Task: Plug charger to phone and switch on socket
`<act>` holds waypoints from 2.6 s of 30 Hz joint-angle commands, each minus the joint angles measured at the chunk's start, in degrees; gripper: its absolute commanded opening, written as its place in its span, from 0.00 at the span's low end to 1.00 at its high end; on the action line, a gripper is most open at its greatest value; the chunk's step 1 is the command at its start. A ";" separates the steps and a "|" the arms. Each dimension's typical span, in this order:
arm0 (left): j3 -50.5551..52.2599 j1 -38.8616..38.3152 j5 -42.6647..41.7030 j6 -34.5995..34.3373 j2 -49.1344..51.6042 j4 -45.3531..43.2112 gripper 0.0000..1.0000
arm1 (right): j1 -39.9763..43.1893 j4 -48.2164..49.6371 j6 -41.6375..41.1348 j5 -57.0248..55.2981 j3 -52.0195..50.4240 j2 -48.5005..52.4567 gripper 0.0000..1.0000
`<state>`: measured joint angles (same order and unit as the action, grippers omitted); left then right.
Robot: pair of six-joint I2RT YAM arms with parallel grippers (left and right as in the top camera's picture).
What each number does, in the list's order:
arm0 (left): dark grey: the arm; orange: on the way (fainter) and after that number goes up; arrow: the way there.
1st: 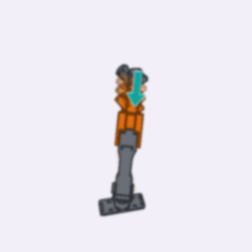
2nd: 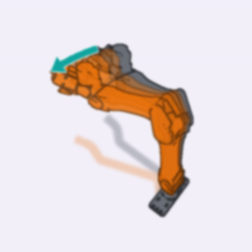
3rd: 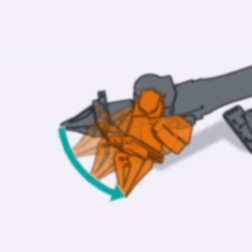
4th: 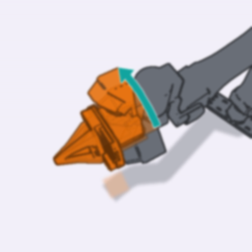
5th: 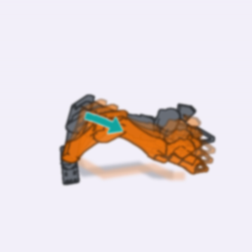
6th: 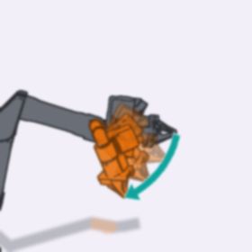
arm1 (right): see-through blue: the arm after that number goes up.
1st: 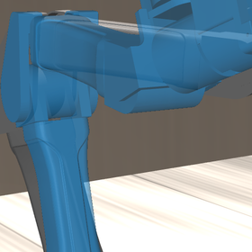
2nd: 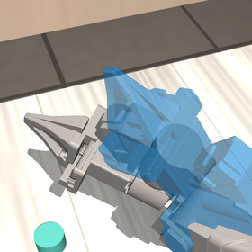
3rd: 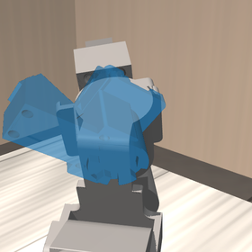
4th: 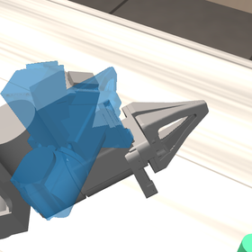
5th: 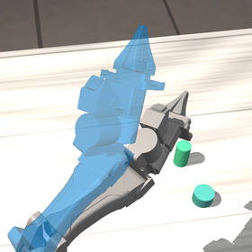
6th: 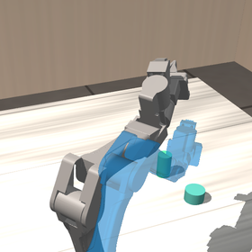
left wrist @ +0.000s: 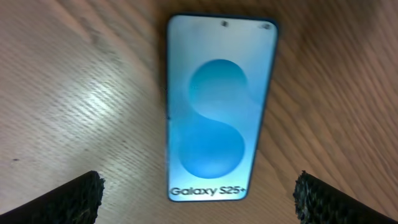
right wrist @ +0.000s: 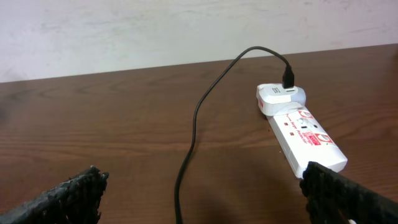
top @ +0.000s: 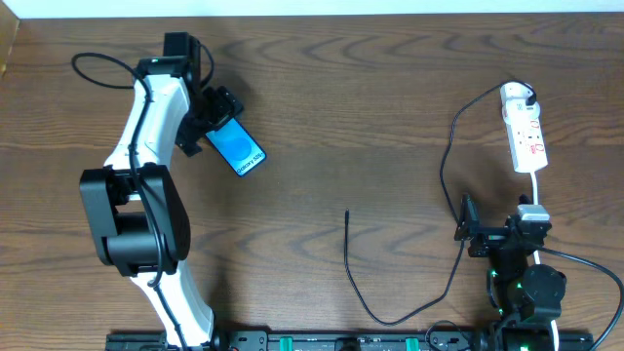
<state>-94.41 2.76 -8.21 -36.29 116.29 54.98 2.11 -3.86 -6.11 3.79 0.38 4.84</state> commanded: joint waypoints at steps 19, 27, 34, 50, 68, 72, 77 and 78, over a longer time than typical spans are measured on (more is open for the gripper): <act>-11.85 0.35 2.75 0.02 7.87 7.28 0.98 | -0.33 -0.24 -0.07 -0.44 -0.07 -0.04 0.99; -11.85 -2.51 3.93 -2.25 8.85 4.92 0.98 | -0.33 -0.24 -0.07 -0.44 -0.07 -0.04 0.99; -11.76 -3.06 4.20 -2.38 9.57 5.01 0.98 | -0.33 -0.24 -0.07 -0.44 -0.07 -0.04 0.99; -11.37 -3.06 4.15 -2.67 10.23 7.17 0.98 | -0.33 -0.24 -0.07 -0.44 -0.07 -0.04 0.99; -10.73 -3.13 3.28 -3.04 13.49 7.52 0.99 | -0.33 -0.24 -0.07 -0.44 -0.07 -0.04 0.99; -10.60 -3.13 2.56 -3.06 14.91 7.43 0.98 | -0.33 -0.24 -0.07 -0.44 -0.07 -0.04 0.99; -10.54 -3.13 0.92 -2.99 16.74 6.75 0.99 | -0.33 -0.24 -0.07 -0.44 -0.07 -0.04 0.99; -10.47 -3.13 0.90 -2.97 16.79 6.43 0.99 | -0.33 -0.24 -0.07 -0.44 -0.07 -0.04 0.99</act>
<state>-105.38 -0.54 -6.63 -38.83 131.72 61.54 2.11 -3.86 -6.11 3.79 0.38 4.84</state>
